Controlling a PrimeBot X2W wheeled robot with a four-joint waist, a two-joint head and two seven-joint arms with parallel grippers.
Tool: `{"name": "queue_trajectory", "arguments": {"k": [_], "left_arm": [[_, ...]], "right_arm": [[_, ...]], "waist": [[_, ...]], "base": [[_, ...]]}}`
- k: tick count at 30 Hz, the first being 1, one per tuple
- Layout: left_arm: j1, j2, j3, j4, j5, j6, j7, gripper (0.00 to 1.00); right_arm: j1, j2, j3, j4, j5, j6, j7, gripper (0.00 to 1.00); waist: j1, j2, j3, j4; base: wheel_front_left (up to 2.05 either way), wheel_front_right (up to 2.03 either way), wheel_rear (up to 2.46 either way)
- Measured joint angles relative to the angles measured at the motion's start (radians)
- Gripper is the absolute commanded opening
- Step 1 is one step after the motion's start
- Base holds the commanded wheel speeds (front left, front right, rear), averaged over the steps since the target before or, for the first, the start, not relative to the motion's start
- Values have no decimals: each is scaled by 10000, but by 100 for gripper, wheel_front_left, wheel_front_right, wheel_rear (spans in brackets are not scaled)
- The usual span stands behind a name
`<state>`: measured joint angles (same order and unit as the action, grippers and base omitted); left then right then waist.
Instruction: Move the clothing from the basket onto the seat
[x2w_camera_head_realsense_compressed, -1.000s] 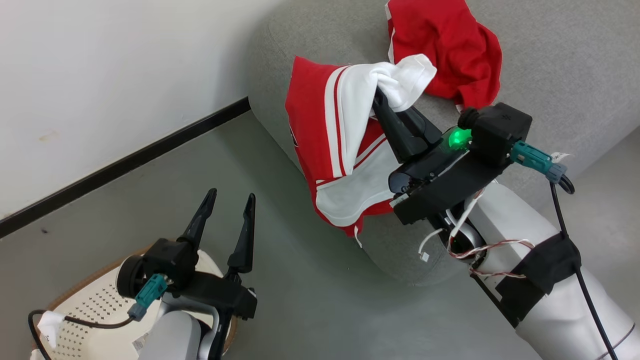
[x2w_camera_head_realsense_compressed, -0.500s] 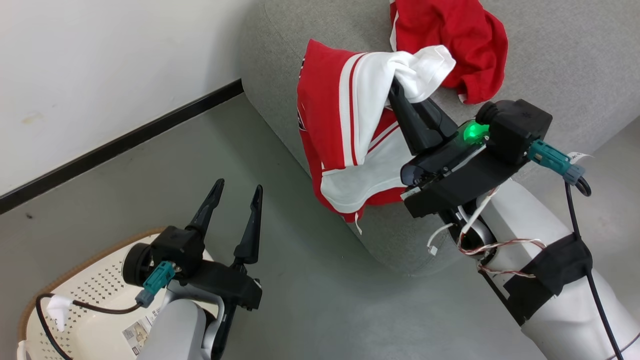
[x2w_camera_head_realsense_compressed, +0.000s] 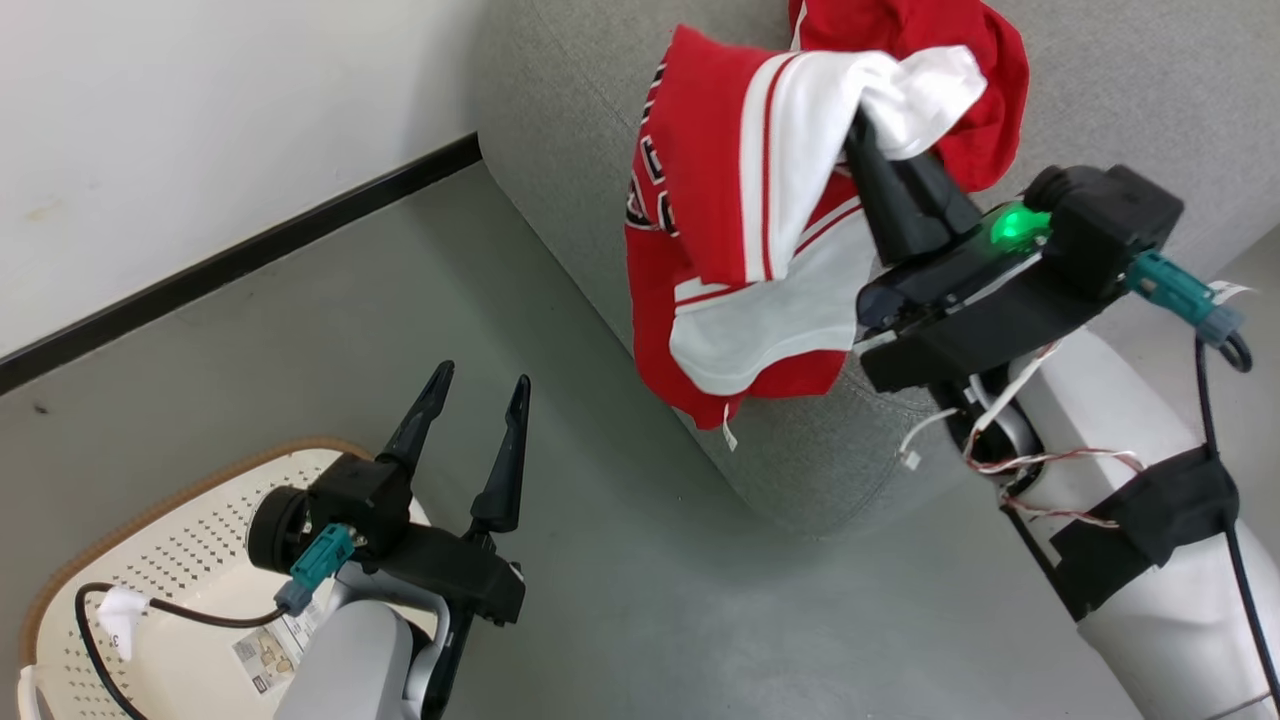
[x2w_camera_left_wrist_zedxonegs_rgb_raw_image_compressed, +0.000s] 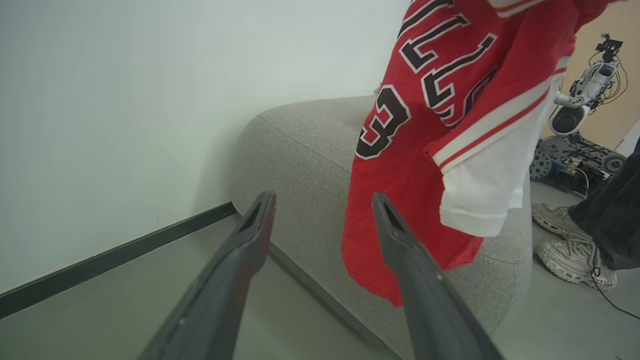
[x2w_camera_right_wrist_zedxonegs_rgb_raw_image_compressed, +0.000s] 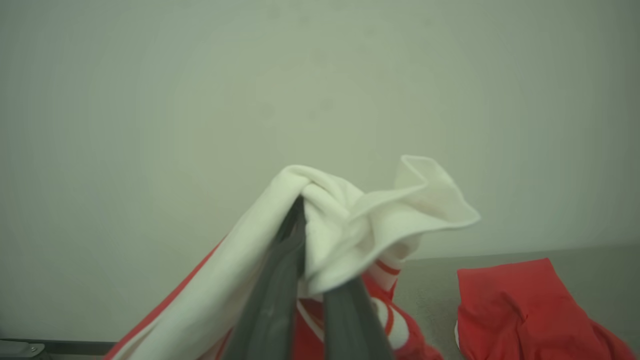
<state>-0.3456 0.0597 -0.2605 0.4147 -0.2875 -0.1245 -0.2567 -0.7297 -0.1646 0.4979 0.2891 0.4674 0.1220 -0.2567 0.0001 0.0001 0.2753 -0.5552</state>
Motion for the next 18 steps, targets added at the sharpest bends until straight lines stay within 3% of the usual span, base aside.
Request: {"name": "queue_trajectory", "arguments": {"k": [18], "left_arm": [[-116, 435, -276, -144, 2, -2, 0, 100]], "right_arm": [[-995, -725, -1799, 548, -192, 0, 0, 0]], "waist": [[0, 0, 864, 33]], "base": [[0, 0, 0]]}}
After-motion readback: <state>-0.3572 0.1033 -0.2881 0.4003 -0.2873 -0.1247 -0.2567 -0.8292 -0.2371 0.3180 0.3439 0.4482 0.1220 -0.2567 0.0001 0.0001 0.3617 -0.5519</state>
